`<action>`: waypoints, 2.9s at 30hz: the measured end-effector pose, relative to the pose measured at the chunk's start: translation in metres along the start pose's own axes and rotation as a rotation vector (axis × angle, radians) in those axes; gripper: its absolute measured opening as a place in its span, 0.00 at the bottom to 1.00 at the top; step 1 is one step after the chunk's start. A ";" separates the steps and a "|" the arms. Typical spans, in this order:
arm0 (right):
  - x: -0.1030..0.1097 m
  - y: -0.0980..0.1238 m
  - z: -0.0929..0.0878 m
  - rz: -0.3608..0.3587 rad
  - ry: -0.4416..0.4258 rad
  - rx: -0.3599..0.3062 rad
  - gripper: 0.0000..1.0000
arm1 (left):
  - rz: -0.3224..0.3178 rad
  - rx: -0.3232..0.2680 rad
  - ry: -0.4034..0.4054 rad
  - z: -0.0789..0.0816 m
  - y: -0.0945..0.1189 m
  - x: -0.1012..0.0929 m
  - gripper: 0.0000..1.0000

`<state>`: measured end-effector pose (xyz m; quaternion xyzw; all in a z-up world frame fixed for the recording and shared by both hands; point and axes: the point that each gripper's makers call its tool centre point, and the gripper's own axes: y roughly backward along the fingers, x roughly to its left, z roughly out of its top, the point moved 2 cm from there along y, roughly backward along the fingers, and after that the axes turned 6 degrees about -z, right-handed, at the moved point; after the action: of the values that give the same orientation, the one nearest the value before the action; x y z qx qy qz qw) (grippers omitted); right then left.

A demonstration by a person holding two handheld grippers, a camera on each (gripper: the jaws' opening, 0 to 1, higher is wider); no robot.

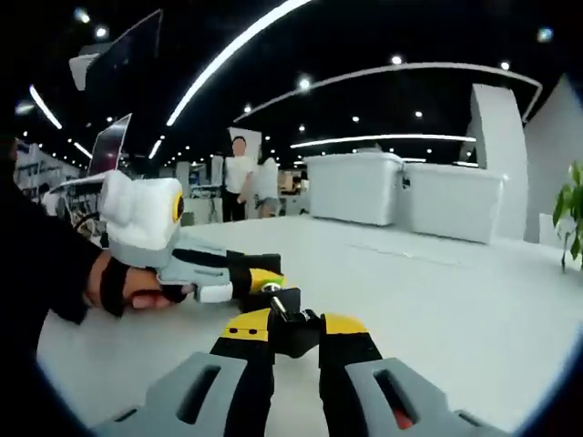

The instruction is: Clamp the fixed fixture on the desktop, loosen the retaining clip, secure it to the edge of the desk, and tighten the retaining clip.

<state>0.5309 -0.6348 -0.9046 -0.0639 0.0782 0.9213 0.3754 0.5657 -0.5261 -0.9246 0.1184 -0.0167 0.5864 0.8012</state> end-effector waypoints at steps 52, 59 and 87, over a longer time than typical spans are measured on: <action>-0.005 0.005 0.003 0.076 -0.430 0.126 0.36 | 0.023 0.006 0.005 -0.002 0.001 0.004 0.07; -0.003 -0.009 -0.015 0.118 -0.779 0.173 0.35 | 0.018 0.005 0.007 -0.004 0.001 0.005 0.07; -0.009 -0.012 -0.011 0.051 -0.567 0.130 0.16 | 0.016 0.001 0.000 -0.003 0.002 0.003 0.06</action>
<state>0.5464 -0.6343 -0.9150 0.2223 0.0307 0.9047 0.3622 0.5642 -0.5215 -0.9268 0.1186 -0.0172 0.5927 0.7964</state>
